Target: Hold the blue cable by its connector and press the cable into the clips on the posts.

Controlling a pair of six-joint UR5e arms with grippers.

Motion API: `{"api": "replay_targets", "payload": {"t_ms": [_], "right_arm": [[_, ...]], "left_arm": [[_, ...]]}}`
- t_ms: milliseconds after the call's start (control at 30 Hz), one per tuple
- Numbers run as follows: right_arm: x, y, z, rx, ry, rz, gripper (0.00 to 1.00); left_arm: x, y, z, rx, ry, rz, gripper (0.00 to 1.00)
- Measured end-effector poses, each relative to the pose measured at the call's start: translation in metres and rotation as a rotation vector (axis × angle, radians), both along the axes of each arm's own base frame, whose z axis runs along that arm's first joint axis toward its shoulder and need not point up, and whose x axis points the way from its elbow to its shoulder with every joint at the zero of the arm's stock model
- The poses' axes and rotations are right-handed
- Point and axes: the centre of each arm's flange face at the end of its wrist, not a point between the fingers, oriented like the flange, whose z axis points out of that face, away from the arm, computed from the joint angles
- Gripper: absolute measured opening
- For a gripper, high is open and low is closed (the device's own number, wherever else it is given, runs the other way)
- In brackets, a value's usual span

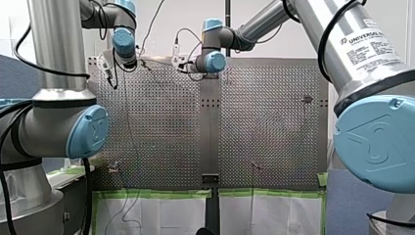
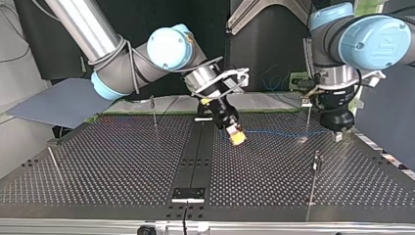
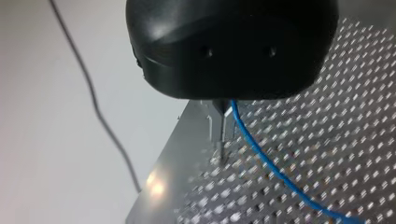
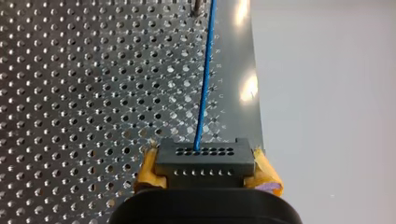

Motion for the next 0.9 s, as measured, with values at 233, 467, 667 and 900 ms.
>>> {"api": "replay_targets", "payload": {"t_ms": [233, 467, 667, 900], "right_arm": [[0.003, 0.002, 0.005, -0.001, -0.012, 0.005, 0.0], [0.004, 0.004, 0.007, 0.004, -0.021, 0.006, 0.0], [0.005, 0.003, 0.007, 0.011, -0.029, 0.005, 0.0], [0.011, -0.002, 0.006, 0.019, -0.037, 0.003, 0.0]], "left_arm": [[0.011, 0.009, 0.003, -0.006, -0.038, 0.007, 0.0], [0.029, 0.012, -0.004, 0.012, -0.016, 0.0, 0.0], [0.034, 0.015, -0.008, 0.009, -0.015, 0.001, 0.0], [0.046, 0.021, -0.01, 0.0, -0.031, -0.012, 0.0]]}}
